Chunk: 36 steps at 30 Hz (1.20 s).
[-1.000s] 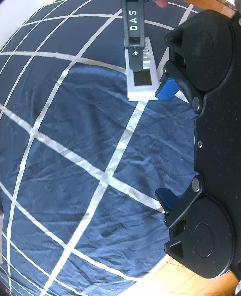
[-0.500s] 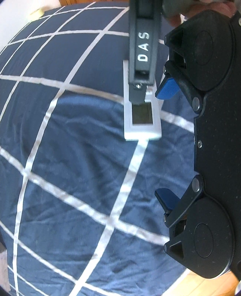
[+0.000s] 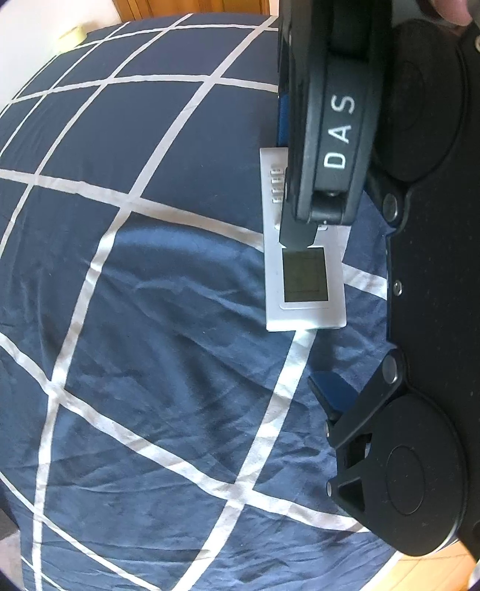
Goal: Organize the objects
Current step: 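Lift the white remote with the right tool and carry it toward the box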
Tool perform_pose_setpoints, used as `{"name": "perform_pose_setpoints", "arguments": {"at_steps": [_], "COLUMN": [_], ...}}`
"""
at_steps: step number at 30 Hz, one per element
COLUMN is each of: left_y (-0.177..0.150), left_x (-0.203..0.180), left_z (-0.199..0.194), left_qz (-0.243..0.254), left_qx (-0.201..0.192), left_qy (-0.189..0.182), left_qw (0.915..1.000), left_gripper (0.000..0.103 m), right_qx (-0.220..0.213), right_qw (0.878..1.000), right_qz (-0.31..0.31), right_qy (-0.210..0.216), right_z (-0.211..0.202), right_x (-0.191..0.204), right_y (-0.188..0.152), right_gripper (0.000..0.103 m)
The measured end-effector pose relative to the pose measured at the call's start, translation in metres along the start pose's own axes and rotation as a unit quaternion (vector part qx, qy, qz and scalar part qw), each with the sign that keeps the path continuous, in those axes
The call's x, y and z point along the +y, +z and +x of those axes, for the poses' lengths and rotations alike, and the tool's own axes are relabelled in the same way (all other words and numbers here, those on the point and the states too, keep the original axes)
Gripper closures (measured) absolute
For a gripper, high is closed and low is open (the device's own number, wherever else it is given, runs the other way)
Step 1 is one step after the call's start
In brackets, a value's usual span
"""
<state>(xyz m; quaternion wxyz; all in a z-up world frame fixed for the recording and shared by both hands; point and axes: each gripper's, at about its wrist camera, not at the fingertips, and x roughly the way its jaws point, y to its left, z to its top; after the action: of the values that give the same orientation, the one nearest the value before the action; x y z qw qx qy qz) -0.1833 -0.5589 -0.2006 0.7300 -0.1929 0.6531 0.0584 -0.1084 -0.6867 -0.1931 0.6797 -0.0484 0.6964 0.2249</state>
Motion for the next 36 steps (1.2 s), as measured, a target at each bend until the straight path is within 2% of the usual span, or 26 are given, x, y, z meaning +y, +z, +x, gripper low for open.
{"name": "perform_pose_setpoints", "arguments": {"at_steps": [1, 6, 14, 20, 36], "left_y": [0.001, 0.002, 0.003, 0.009, 0.057], "left_x": [-0.002, -0.006, -0.007, 0.005, 0.065], "left_z": [0.001, -0.001, -0.008, -0.036, -0.122], "left_qz": [0.002, 0.005, 0.009, 0.011, 0.035], "left_qx": [0.0, 0.005, 0.003, -0.01, -0.06], "left_qy": [0.0, -0.024, -0.014, -0.008, 0.005], "left_qw": [1.0, 0.9997, 0.9999, 0.9999, 0.9976], "left_gripper": [0.012, 0.03, 0.03, 0.03, 0.031], "right_qx": [0.001, 0.0, -0.004, -0.014, -0.07], "right_qw": [1.0, 1.0, 1.0, 1.0, 0.997], "right_qz": [-0.001, -0.002, -0.004, -0.01, -0.017], "right_qy": [0.0, 0.0, 0.002, 0.008, 0.022], "right_z": [0.001, 0.002, -0.001, -0.014, -0.062], "right_x": [0.001, 0.002, 0.005, 0.018, 0.104], "right_y": [0.0, -0.001, -0.002, 0.003, 0.031], "right_gripper": [0.031, 0.032, 0.033, 0.033, 0.033]}}
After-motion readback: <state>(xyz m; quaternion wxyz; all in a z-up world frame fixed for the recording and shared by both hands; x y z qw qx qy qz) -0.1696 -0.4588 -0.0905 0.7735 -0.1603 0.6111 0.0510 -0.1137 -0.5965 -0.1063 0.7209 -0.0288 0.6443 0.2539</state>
